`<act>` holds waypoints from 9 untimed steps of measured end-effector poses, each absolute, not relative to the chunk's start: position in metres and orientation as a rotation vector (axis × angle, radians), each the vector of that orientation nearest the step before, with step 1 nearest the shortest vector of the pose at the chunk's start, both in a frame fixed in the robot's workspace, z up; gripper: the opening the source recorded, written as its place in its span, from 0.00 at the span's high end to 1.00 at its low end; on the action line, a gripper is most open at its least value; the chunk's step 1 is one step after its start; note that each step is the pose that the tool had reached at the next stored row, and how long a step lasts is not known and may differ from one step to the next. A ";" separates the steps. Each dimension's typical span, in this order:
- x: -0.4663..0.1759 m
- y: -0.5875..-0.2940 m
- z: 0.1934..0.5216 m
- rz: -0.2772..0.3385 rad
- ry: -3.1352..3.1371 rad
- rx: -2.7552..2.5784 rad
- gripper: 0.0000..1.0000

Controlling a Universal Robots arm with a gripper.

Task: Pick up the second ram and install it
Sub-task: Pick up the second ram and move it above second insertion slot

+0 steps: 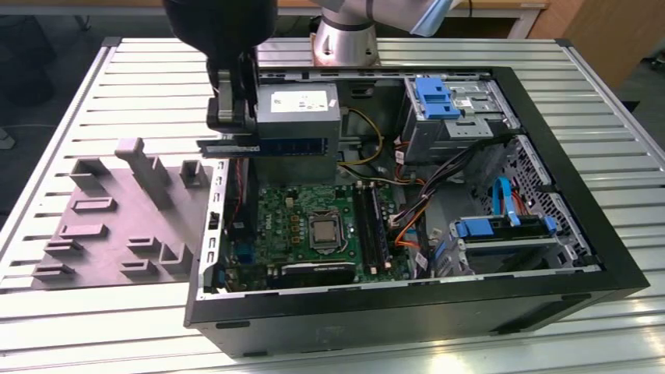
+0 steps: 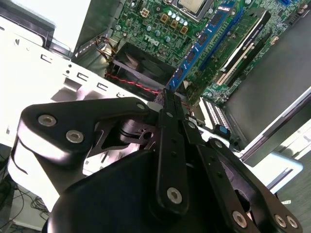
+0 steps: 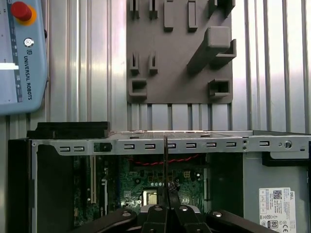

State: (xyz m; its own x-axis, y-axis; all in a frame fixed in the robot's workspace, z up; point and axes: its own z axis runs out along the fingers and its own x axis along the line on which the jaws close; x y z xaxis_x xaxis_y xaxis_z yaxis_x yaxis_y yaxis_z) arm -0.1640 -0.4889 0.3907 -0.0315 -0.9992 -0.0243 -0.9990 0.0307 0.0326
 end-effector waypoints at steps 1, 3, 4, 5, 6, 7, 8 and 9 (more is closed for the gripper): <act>-0.163 -0.489 0.391 -0.063 -2.252 2.183 0.88; -0.162 -0.489 0.391 -0.063 -2.251 2.182 0.88; -0.161 -0.489 0.391 -0.063 -2.251 2.182 0.88; -0.161 -0.489 0.391 -0.063 -2.251 2.182 0.88; -0.160 -0.489 0.391 -0.063 -2.251 2.182 0.88; -0.159 -0.489 0.391 -0.063 -2.251 2.182 0.88; -0.158 -0.489 0.391 -0.063 -2.252 2.182 0.88; -0.158 -0.489 0.391 -0.063 -2.251 2.182 0.88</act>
